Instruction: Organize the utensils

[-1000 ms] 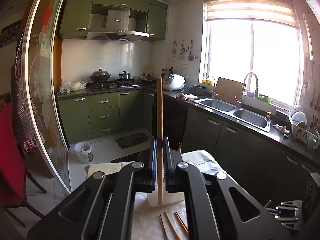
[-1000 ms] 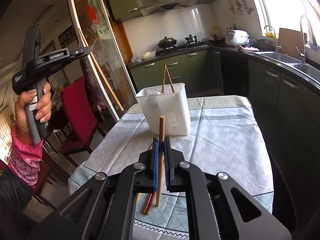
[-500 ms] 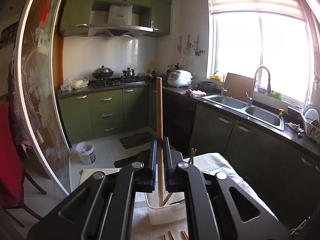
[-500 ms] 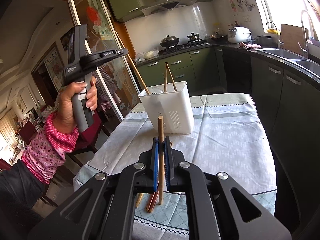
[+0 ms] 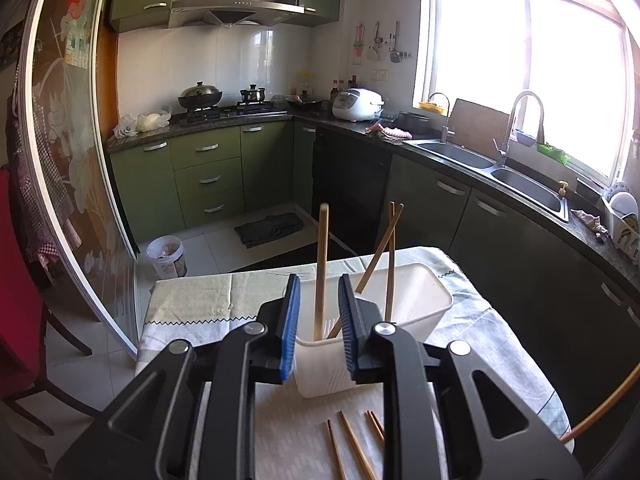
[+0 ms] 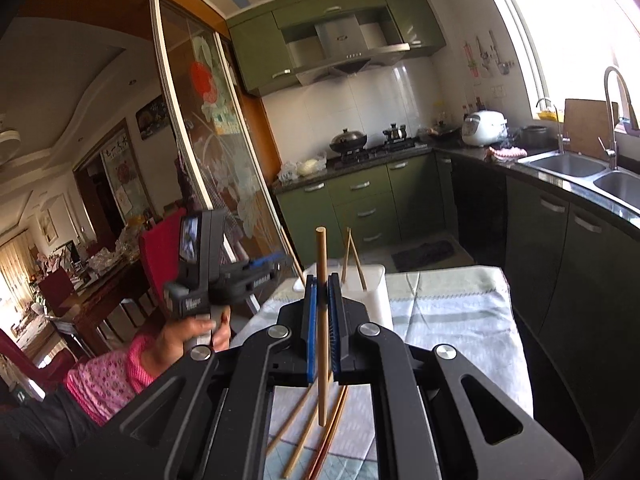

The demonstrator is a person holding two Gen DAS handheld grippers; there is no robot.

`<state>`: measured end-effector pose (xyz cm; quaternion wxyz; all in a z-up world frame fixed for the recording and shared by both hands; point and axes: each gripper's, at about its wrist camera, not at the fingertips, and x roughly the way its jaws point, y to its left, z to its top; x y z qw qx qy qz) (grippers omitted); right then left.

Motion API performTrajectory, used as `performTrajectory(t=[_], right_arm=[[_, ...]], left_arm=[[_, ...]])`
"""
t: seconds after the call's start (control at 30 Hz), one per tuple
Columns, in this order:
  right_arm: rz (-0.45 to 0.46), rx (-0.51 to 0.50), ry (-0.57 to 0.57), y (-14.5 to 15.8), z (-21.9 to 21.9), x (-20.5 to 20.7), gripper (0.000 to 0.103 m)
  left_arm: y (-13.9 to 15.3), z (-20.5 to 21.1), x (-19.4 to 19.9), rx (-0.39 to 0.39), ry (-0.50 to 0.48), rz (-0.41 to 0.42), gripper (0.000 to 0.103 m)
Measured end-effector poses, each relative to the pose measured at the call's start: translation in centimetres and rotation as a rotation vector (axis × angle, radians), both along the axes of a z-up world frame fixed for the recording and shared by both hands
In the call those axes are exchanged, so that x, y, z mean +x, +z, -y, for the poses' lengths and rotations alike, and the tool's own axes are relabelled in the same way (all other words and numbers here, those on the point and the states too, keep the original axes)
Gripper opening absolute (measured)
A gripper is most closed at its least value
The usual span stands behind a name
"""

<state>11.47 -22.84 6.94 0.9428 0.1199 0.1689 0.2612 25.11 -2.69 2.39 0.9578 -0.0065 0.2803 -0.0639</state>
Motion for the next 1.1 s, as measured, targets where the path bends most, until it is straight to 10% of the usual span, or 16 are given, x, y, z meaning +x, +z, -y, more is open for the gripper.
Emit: performTrajectory(t=[0.33,0.63,0.93,1.1], right_arm=[[0.156,0.060,-0.191,5.0,-2.7,10.0,0.006],[-0.016,-0.058,-0.222,0.0,-6.6,20.2,0.006],[-0.149,-0.200,-0.142,-7.0,-8.8,20.2,0.021],[-0.076,-0.176,-0.177,-6.6,-6.8,15.9,0.030]], left_arm=[[-1.6,-2.5,-6.2,0.012,0.012,-0.078,0.026],[-4.1,-4.1,-9.0,0.038,0.012,-0.163,0.026],[-7.2,-2.4,-8.3,0.030,-0.031,-0.300,0.028],[-8.4,-0.4,-8.1,0.051,-0.060,-0.342,0.028]])
